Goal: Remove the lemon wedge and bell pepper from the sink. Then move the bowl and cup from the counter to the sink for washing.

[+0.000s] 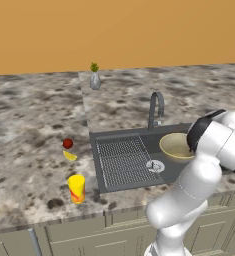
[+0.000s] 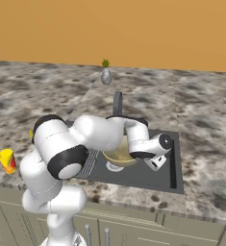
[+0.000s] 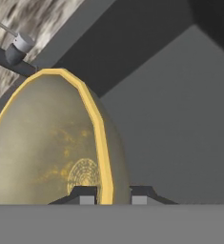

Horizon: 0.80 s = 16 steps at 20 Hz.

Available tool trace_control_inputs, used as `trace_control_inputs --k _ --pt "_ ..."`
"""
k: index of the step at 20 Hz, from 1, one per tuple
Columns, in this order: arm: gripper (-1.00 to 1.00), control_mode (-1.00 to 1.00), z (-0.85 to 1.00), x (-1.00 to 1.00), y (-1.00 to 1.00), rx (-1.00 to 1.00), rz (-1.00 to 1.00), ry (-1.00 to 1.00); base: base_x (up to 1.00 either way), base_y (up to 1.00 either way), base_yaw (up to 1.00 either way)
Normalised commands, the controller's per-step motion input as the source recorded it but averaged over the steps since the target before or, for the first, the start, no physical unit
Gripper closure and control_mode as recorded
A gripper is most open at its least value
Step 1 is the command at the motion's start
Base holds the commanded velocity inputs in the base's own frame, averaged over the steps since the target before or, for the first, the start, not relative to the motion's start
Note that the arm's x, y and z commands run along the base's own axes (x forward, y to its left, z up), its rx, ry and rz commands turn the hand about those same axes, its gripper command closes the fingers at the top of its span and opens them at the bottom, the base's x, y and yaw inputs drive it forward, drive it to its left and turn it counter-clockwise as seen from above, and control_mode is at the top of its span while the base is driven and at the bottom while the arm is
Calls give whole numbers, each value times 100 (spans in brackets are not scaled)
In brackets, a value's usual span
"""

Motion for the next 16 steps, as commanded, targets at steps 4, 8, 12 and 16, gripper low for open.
trace_control_inputs --k 4,8,12,16 --pt "100 -100 -13 11 0 0 0 0 0 0 0" --pt "100 -100 -12 7 0 0 2 0 0 0 0" --pt "100 -100 -12 5 0 0 4 0 0 0 0" --pt "100 -100 -9 6 0 0 4 0 0 0 0"
